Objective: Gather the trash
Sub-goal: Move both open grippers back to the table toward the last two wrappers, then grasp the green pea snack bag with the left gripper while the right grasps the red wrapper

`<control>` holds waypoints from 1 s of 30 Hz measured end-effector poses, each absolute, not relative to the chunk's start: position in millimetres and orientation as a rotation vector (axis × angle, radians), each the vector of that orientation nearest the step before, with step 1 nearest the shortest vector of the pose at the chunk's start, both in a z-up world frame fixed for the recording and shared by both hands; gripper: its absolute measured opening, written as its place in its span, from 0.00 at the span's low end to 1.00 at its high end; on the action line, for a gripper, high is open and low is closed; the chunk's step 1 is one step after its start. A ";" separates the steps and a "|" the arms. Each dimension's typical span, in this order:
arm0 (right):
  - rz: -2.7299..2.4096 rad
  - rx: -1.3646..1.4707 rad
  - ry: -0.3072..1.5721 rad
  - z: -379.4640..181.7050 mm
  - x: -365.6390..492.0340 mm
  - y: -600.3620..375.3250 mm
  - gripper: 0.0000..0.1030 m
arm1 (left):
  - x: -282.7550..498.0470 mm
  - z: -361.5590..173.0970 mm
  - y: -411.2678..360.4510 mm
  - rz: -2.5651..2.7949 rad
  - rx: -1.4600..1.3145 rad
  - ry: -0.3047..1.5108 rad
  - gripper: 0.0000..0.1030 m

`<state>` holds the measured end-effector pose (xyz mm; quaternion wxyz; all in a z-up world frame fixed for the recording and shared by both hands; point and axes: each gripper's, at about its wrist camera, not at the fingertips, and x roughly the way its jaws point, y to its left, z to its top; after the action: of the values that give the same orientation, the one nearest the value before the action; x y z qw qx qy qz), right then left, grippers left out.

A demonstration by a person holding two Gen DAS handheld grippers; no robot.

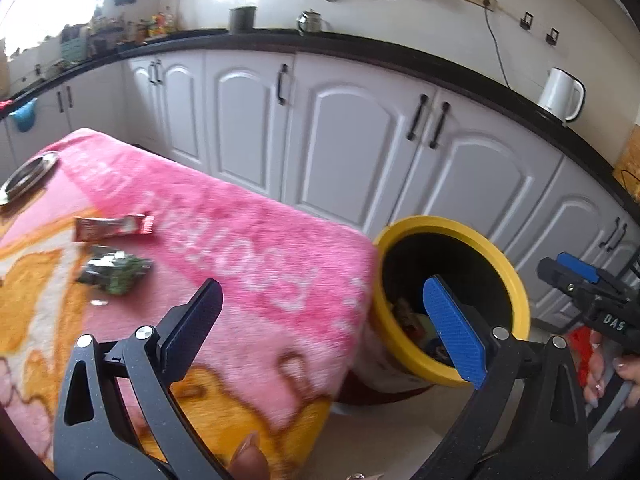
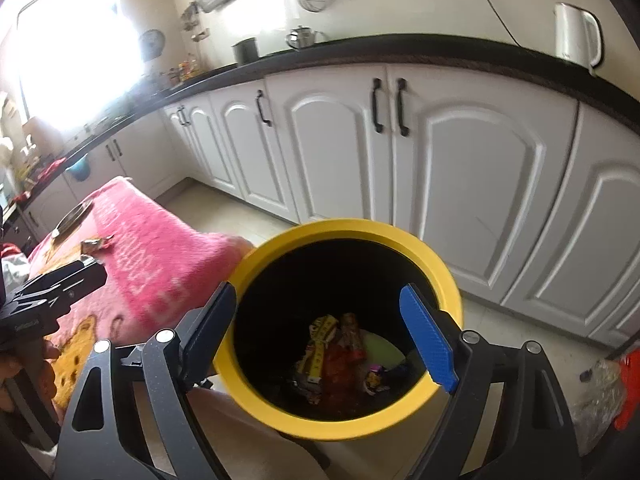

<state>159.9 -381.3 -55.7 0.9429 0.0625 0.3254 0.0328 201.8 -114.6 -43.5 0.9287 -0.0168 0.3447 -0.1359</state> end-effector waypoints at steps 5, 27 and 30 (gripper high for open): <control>0.125 0.097 0.650 -43.2 160.3 -355.6 0.79 | 196.0 -38.7 -82.2 -0.216 -0.065 0.685 0.90; 0.387 -0.043 0.625 -12.1 197.2 -233.7 0.79 | 193.4 -43.3 42.1 -0.002 -0.232 0.682 0.90; 0.444 -0.059 0.635 -12.3 214.0 -211.7 0.79 | 197.8 -48.1 58.9 0.011 -0.266 0.695 0.90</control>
<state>214.0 -211.7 -12.3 0.9255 -0.0286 0.3097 0.2164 197.8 58.9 -48.1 0.9315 -0.1299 0.3396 0.0052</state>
